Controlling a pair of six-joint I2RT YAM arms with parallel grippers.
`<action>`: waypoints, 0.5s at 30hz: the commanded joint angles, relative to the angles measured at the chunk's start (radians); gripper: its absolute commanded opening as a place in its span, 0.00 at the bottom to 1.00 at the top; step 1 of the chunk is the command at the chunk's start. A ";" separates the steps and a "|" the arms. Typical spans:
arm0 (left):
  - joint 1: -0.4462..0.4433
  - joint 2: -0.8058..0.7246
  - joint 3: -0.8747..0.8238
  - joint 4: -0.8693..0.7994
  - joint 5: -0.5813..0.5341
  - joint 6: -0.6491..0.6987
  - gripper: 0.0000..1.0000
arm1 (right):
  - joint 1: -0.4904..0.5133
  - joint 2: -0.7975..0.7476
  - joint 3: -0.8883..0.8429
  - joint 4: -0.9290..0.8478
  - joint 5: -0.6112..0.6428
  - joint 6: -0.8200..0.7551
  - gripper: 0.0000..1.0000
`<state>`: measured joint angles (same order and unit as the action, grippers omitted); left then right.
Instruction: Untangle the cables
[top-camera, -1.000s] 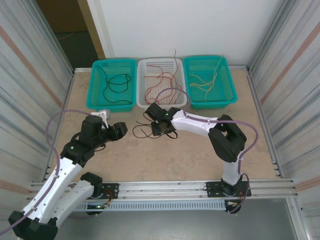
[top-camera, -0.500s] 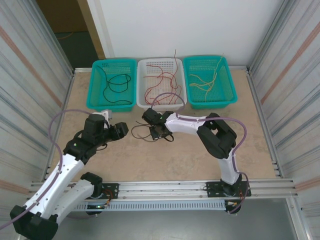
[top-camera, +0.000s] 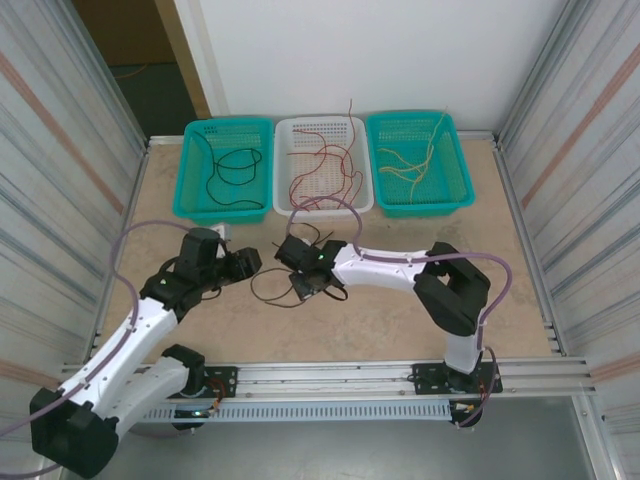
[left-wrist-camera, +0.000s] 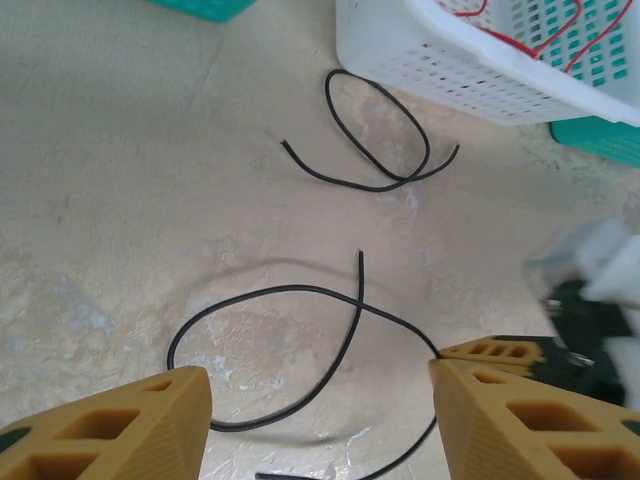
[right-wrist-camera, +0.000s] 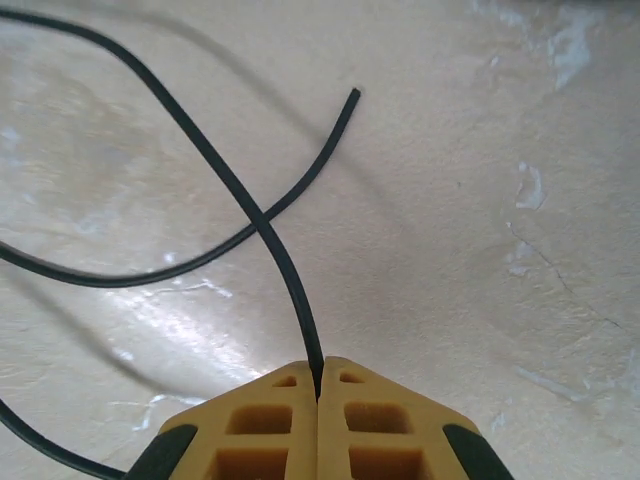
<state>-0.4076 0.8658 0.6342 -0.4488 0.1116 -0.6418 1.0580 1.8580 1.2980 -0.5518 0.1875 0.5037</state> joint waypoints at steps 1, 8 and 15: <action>-0.002 0.002 -0.003 0.033 0.012 -0.023 0.60 | -0.007 -0.039 0.056 -0.020 0.032 -0.050 0.25; 0.004 -0.093 0.014 -0.108 -0.154 -0.048 0.61 | -0.006 0.104 0.241 -0.017 0.110 -0.126 0.59; 0.050 -0.166 -0.014 -0.169 -0.139 -0.062 0.57 | -0.011 0.259 0.378 0.049 0.211 -0.165 0.52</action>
<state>-0.3698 0.7151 0.6331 -0.5629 -0.0017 -0.6834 1.0534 2.0621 1.6413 -0.5217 0.3363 0.3828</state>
